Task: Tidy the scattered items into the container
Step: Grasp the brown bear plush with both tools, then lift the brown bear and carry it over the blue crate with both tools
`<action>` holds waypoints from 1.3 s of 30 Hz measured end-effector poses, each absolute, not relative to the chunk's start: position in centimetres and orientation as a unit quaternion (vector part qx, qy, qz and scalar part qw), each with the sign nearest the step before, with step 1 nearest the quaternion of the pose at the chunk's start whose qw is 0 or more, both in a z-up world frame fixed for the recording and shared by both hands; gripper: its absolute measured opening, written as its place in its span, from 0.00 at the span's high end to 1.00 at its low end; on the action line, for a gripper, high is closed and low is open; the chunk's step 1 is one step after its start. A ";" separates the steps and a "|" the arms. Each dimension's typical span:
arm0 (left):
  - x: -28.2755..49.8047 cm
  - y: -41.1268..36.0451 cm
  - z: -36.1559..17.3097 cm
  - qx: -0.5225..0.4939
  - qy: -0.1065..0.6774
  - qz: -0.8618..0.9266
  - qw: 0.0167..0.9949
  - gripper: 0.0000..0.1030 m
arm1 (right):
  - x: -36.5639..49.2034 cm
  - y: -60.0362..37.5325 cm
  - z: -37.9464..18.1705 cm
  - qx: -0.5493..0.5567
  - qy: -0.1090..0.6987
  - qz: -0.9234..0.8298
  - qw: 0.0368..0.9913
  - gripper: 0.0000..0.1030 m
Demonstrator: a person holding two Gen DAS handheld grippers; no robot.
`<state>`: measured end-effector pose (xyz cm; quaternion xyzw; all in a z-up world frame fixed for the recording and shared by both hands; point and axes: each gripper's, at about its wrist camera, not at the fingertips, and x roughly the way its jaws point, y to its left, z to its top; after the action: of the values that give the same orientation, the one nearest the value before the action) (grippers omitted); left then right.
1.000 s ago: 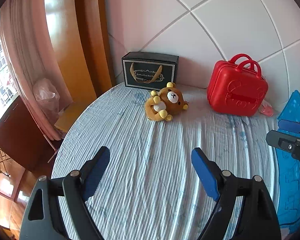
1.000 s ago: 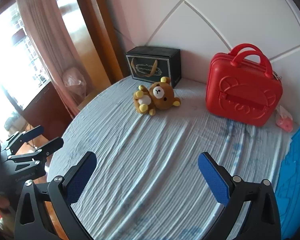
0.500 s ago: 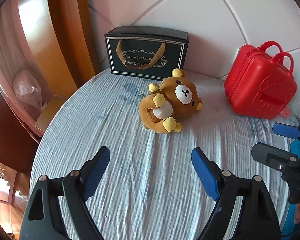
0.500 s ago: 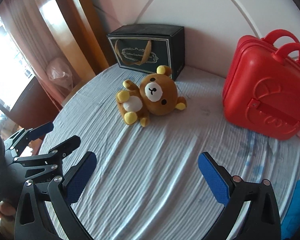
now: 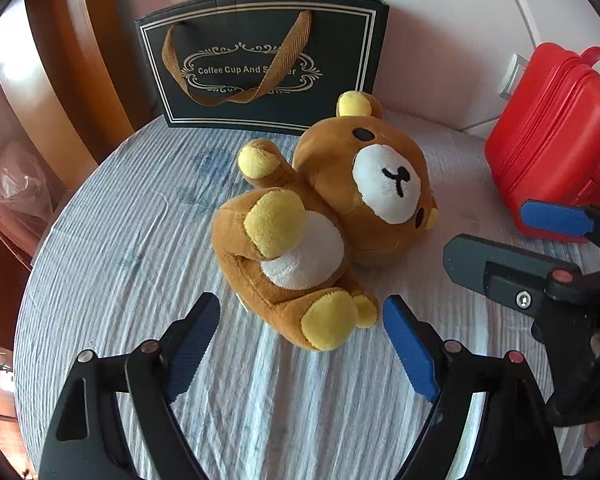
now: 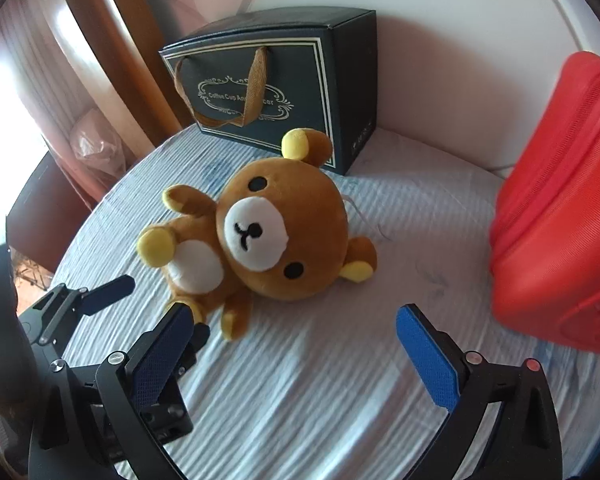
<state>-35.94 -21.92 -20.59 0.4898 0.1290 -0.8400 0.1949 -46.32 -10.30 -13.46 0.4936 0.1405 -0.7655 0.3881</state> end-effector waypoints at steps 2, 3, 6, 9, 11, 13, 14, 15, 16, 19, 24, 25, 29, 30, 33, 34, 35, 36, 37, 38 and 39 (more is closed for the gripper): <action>-36.2 -22.6 -21.3 0.492 0.121 -0.838 0.201 0.19 | -46.8 -11.1 -14.1 0.493 0.148 -0.764 0.390 0.00; -36.3 -23.0 -21.6 0.494 0.115 -0.837 0.206 0.19 | -47.0 -11.4 -14.3 0.493 0.151 -0.763 0.390 0.00; -36.3 -24.5 -21.9 0.495 0.116 -0.837 0.200 0.17 | -47.6 -12.3 -15.0 0.492 0.158 -0.762 0.389 0.00; -36.3 -25.6 -22.0 0.495 0.084 -0.836 0.220 0.17 | -48.2 -13.1 -15.6 0.494 0.158 -0.760 0.391 0.00; -36.5 -26.3 -22.2 0.496 0.093 -0.836 0.216 0.17 | -48.5 -13.7 -16.1 0.500 0.152 -0.755 0.396 0.00; -36.6 -26.3 -22.2 0.491 0.103 -0.841 0.202 0.17 | -48.8 -14.1 -16.6 0.507 0.144 -0.750 0.399 0.00; -36.6 -26.1 -22.0 0.484 0.102 -0.846 0.197 0.17 | -48.9 -14.3 -16.8 0.511 0.140 -0.749 0.398 0.00; -36.8 -25.9 -22.0 0.479 0.101 -0.850 0.193 0.17 | -49.0 -14.5 -17.0 0.514 0.135 -0.747 0.399 0.00; -36.9 -25.7 -22.0 0.477 0.102 -0.852 0.191 0.17 | -49.0 -14.6 -17.2 0.516 0.131 -0.745 0.402 0.00; -37.6 -25.7 -22.8 0.484 0.114 -0.848 0.184 0.17 | -49.2 -15.2 -17.7 0.517 0.132 -0.746 0.398 0.00; -38.0 -26.3 -23.4 0.470 0.136 -0.855 0.175 0.17 | -49.8 -15.5 -18.7 0.518 0.122 -0.745 0.402 0.00; -38.1 -26.4 -23.4 0.465 0.138 -0.856 0.176 0.17 | -49.9 -15.7 -18.8 0.517 0.121 -0.745 0.404 0.00; -38.6 -26.5 -23.4 0.445 0.126 -0.869 0.178 0.18 | -50.8 -15.8 -19.4 0.516 0.095 -0.744 0.413 0.00; -38.7 -26.4 -23.3 0.444 0.121 -0.870 0.177 0.20 | -50.9 -15.8 -19.3 0.516 0.091 -0.744 0.414 0.00; -38.6 -26.2 -23.3 0.447 0.110 -0.870 0.176 0.23 | -50.4 -15.7 -18.9 0.511 0.100 -0.745 0.417 0.08; -38.4 -26.1 -23.2 0.447 0.110 -0.870 0.175 0.23 | -50.0 -15.8 -18.7 0.509 0.105 -0.746 0.417 0.09; -38.1 -26.0 -23.0 0.447 0.112 -0.871 0.172 0.23 | -49.8 -15.8 -18.5 0.509 0.106 -0.746 0.416 0.10; -37.8 -25.9 -22.7 0.446 0.114 -0.871 0.170 0.23 | -49.6 -15.7 -18.4 0.509 0.106 -0.747 0.415 0.10; -37.5 -25.7 -22.5 0.445 0.114 -0.872 0.169 0.23 | -49.3 -15.5 -18.2 0.509 0.105 -0.747 0.415 0.10; -37.1 -25.4 -22.1 0.442 0.111 -0.874 0.169 0.23 | -48.9 -15.2 -17.9 0.507 0.104 -0.748 0.415 0.10; -36.7 -25.2 -21.6 0.440 0.107 -0.876 0.169 0.23 | -48.6 -15.0 -17.6 0.504 0.105 -0.749 0.416 0.10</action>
<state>-36.71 -25.16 -21.56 0.4398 0.1071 -0.8755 0.1690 -48.64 -15.01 -17.63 0.5045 0.1048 -0.7495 0.4157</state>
